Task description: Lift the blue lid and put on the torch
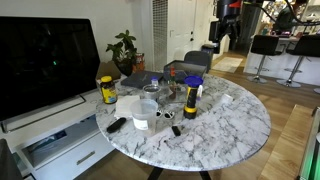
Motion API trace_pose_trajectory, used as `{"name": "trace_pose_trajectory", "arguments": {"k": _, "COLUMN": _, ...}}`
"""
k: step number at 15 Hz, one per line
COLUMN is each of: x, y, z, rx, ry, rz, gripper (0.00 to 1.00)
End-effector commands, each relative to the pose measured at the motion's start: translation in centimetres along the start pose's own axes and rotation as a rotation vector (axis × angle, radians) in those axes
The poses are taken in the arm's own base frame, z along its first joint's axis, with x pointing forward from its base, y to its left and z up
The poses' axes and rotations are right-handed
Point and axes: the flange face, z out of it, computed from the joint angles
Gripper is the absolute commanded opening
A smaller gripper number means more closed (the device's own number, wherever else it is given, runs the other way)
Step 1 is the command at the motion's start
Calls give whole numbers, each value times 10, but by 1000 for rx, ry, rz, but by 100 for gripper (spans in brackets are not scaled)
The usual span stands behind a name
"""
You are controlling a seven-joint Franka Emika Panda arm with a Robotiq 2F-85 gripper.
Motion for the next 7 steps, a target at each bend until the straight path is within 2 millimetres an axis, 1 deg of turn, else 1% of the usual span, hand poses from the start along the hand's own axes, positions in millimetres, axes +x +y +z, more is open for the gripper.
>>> {"name": "trace_pose_trajectory", "arguments": {"k": 1, "x": -33, "y": 19, "z": -12, "rx": 8, "ry": -37, "rz": -202, "gripper": 100}}
{"name": "trace_pose_trajectory", "arguments": {"k": 3, "x": -40, "y": 28, "z": -14, "rx": 11, "ry": -67, "rz": -313, "gripper": 100}}
{"name": "trace_pose_trajectory", "arguments": {"k": 4, "x": -24, "y": 18, "z": -15, "rx": -8, "ry": -47, "rz": -224, "gripper": 100}}
{"name": "trace_pose_trajectory", "arguments": {"k": 5, "x": -26, "y": 21, "z": -17, "rx": -5, "ry": -46, "rz": -234, "gripper": 100}}
{"name": "trace_pose_trajectory", "arguments": {"k": 7, "x": -25, "y": 21, "z": -18, "rx": -5, "ry": -43, "rz": -233, "gripper": 100}}
